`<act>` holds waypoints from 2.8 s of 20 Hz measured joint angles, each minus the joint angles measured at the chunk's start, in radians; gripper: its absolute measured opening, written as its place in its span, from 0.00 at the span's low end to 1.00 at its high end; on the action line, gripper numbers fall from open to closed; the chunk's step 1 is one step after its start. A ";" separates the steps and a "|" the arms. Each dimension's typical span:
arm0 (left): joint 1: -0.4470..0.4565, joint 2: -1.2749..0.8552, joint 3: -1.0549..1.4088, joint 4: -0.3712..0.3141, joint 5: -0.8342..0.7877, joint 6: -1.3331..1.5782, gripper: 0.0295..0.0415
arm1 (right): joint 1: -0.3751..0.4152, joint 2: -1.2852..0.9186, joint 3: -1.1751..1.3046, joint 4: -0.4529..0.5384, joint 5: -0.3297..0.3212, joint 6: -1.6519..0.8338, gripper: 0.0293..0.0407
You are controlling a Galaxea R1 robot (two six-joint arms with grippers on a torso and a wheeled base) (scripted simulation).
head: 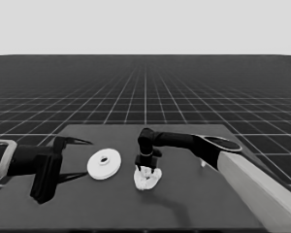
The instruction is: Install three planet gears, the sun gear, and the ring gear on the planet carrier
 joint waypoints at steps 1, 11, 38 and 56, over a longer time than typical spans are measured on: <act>0.000 0.000 0.000 0.000 0.000 0.000 0.75 | 0.000 0.000 0.000 0.000 0.000 0.010 0.14; 0.000 0.000 0.000 0.000 0.000 0.000 0.75 | 0.000 0.000 0.000 0.000 0.000 0.115 0.14; 0.000 0.000 0.000 0.000 0.000 0.000 0.75 | 0.000 0.000 0.000 0.000 0.000 0.398 0.14; 0.000 0.000 0.000 0.000 0.000 0.000 0.75 | 0.000 0.000 0.000 0.000 0.000 0.586 0.14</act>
